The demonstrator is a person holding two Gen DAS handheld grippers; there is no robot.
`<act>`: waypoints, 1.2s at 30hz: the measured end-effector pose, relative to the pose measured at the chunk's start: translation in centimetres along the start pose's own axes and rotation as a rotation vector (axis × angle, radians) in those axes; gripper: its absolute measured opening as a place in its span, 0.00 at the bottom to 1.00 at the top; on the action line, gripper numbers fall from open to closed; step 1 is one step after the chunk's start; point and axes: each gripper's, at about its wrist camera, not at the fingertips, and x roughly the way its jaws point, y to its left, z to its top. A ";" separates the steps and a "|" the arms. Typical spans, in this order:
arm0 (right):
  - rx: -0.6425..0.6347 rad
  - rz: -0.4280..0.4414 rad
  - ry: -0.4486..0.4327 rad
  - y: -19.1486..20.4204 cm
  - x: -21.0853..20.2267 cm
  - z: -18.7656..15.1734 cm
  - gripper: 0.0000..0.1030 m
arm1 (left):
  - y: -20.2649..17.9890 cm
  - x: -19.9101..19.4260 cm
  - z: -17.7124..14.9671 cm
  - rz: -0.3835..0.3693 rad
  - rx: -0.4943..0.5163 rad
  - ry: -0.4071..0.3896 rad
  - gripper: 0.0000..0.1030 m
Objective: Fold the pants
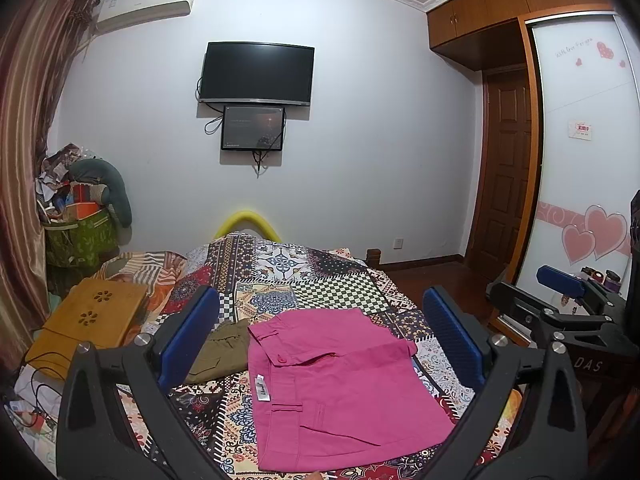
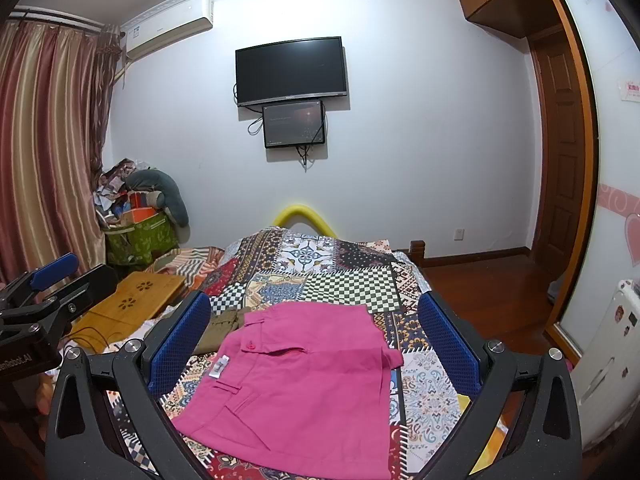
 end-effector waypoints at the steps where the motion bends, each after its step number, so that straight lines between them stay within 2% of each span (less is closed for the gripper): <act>1: 0.000 0.001 0.001 0.0 0.0 0.0 1.00 | 0.0 0.0 0.0 0.000 0.000 0.000 1.00; 26: 0.003 0.016 0.015 0.5 0.3 -0.2 1.00 | 0.1 0.7 -0.3 -0.001 -0.001 0.013 1.00; 36: 0.004 0.018 0.057 -0.7 2.7 -0.5 1.00 | 0.8 3.9 -0.7 0.032 0.016 0.056 1.00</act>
